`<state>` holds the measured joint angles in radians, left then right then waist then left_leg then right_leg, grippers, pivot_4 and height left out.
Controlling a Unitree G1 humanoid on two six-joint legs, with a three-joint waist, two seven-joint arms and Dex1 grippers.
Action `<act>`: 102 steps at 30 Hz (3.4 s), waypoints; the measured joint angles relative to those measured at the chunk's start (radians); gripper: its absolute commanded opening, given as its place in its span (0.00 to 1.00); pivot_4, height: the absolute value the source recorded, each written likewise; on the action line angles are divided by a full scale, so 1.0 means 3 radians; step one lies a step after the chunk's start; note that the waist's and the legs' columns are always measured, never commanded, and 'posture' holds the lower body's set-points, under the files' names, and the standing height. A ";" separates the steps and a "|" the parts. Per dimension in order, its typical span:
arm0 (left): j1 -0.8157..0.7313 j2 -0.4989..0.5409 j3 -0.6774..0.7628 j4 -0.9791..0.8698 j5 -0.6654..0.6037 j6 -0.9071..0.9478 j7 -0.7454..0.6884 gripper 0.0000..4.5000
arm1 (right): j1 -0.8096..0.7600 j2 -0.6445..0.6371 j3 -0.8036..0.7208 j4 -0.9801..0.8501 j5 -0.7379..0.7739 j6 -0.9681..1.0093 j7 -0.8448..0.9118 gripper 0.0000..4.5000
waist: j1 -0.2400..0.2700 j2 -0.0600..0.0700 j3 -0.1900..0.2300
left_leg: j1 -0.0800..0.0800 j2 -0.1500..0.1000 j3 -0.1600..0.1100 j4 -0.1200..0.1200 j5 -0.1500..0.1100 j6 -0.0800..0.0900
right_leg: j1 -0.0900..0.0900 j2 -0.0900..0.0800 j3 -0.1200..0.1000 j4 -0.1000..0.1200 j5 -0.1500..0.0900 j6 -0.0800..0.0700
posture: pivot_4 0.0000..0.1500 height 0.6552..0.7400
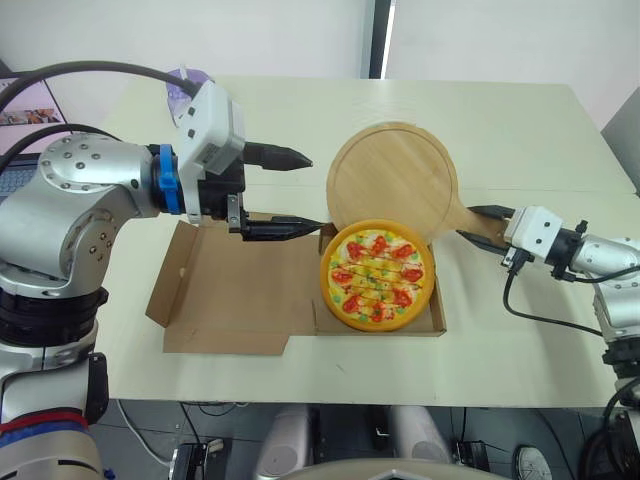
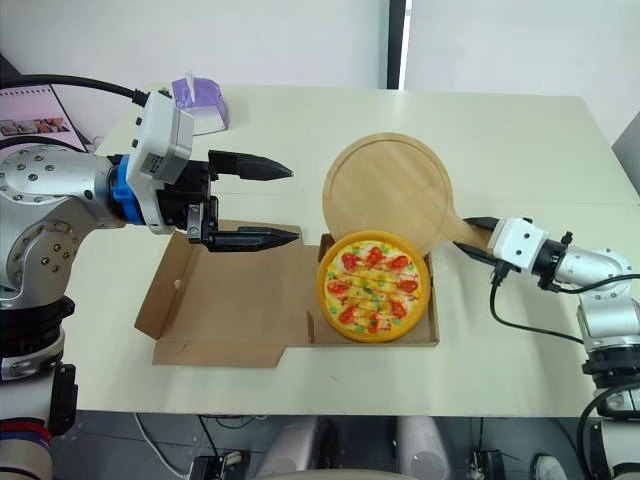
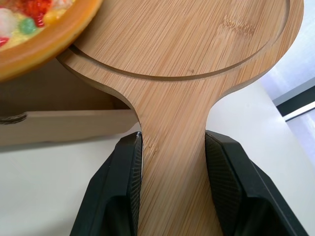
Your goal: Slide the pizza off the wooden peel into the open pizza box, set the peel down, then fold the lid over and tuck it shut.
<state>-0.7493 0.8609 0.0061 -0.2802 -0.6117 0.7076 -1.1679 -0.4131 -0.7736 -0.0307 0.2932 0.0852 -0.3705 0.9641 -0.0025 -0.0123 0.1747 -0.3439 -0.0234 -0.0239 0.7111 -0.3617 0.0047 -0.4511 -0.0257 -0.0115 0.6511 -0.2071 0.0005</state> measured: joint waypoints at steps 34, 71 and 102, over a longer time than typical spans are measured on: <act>-0.0114 -0.0330 -0.0067 -0.0014 -0.0077 -0.0026 0.0106 1.00 | 0.0527 -0.0561 -0.0711 -0.0269 0.0645 0.1488 -0.0042 0.35 | 0.0064 0.0002 -0.0001 | -0.0006 0.0000 -0.0001 0.0004 -0.0003 0.0006 | 0.0000 -0.0002 0.0000 -0.0002 0.0003 0.0002 | 1.00 1.00; -0.0053 -0.0754 -0.0349 -0.0056 -0.0077 -0.0057 0.0252 1.00 | 0.1524 -0.1327 -0.1684 -0.1142 0.1161 0.3597 0.0145 0.99 | -0.0020 0.0008 -0.0005 | 0.0041 0.0007 0.0010 0.0001 -0.0006 0.0011 | 0.0042 0.0015 0.0012 -0.0014 0.0005 0.0009 | 1.00 1.00; 0.4994 -0.2128 0.2148 -0.1810 -0.2807 0.0205 0.3326 1.00 | -0.1435 0.0924 0.0833 -0.1121 0.1093 0.2839 0.0647 0.99 | 0.0013 -0.0013 0.0004 | 0.0021 -0.0001 -0.0007 0.0002 -0.0014 0.0019 | 0.0029 -0.0013 -0.0008 -0.0023 0.0007 0.0001 | 1.00 1.00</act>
<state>0.7488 0.2225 0.6506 -0.8233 -1.4538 0.7691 -0.1701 -0.8435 -0.4965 0.2193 -0.0430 0.4132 0.4813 1.1583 0.0014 -0.0163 0.1759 -0.3376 -0.0239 -0.0259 0.7117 -0.3657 0.0104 -0.4423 -0.0295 -0.0140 0.6441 -0.2051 0.0008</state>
